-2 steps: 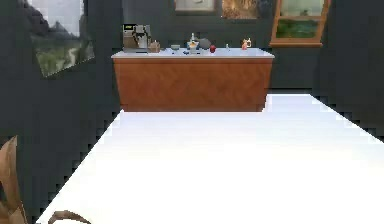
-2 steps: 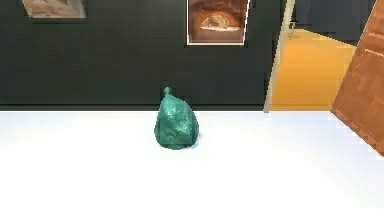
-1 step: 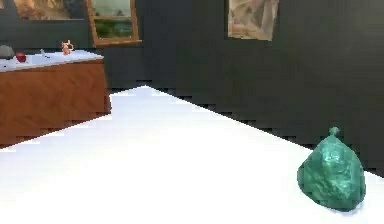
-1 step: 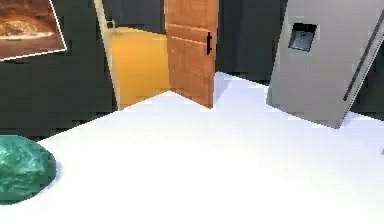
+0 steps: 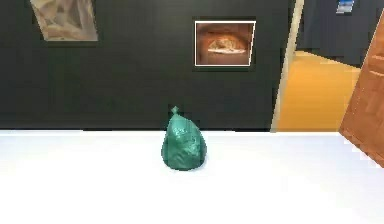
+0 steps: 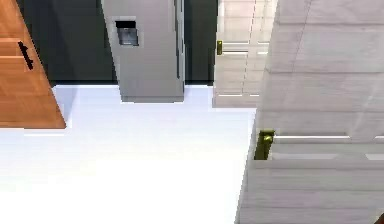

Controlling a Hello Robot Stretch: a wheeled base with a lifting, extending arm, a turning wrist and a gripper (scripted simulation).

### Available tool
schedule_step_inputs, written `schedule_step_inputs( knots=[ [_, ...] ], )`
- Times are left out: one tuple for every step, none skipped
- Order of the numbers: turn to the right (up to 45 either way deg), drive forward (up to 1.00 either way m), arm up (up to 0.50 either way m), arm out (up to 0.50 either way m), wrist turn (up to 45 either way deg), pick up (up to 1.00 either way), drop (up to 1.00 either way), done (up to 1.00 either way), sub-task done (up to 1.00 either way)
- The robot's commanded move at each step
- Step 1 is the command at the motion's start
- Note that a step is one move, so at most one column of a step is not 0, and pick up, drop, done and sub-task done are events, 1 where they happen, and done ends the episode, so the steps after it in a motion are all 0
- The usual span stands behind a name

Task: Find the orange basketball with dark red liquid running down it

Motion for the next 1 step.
schedule_step_inputs(
  knots=[
    [36.0, 0.00, 0.00, 0.00, 0.0, 0.00, 0.00, 0.00, 0.00]
  ],
)
